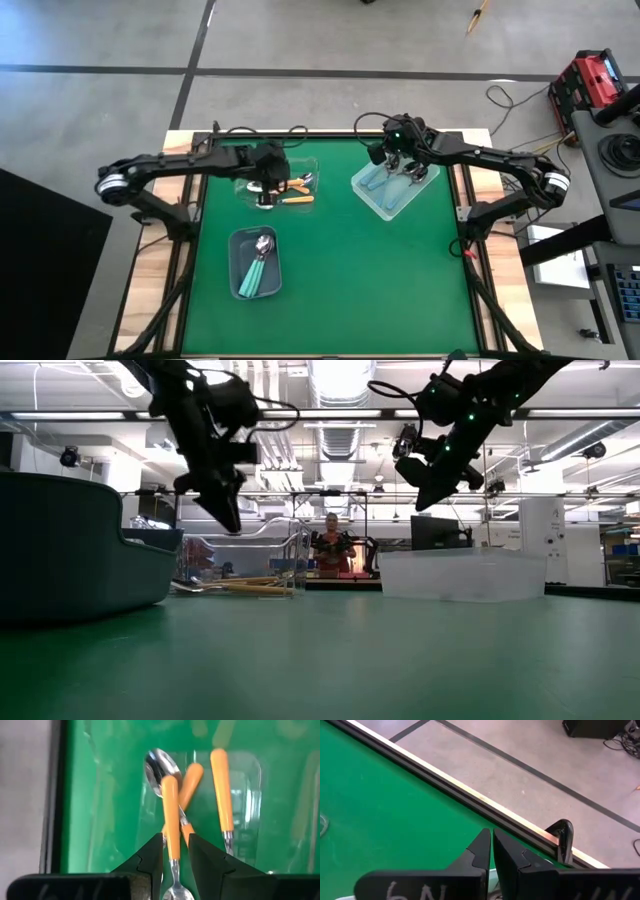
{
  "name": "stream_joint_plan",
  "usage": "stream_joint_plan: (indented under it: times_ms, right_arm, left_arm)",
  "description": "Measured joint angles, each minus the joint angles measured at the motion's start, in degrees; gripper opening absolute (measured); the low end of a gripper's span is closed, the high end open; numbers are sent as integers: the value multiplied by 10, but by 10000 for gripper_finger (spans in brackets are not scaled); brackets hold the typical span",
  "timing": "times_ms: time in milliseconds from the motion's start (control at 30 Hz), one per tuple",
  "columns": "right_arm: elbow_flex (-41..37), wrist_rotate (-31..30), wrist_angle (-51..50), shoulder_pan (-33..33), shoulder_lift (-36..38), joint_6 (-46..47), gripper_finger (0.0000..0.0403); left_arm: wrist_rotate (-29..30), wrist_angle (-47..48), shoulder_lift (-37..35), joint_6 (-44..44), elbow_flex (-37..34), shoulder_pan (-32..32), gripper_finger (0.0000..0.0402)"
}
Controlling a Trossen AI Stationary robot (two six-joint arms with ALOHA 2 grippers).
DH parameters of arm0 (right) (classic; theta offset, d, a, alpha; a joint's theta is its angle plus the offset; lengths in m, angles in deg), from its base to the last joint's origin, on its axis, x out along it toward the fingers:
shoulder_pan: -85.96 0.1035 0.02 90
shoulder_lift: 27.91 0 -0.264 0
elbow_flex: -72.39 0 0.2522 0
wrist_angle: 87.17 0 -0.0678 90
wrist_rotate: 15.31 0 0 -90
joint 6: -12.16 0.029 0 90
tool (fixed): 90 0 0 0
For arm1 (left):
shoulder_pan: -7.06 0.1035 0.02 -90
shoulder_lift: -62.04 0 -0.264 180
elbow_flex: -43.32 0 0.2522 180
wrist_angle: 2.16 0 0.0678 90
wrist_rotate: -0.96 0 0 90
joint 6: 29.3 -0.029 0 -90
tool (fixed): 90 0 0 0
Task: Sort silverware by color (type)
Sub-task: Adjust the orange spoons in the transparent bin
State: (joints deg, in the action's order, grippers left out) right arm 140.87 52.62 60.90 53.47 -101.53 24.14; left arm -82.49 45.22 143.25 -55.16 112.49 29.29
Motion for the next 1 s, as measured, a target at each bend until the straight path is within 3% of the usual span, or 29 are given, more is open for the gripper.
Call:
stream_joint_plan:
  times_ms: [167,333,600,1000]
  right_arm:
    - [0,0,0,0,0,-2,13]
    - [0,0,0,0,0,-3,13]
    - [0,-5,1,0,0,-2,13]
    - [-1,-5,3,0,-1,-1,13]
  left_arm:
    - [-8,17,35,-33,2,4,75]
    - [-62,15,55,-46,2,25,75]
    - [-71,-11,87,9,2,46,75]
    - [-71,-43,127,20,2,53,76]
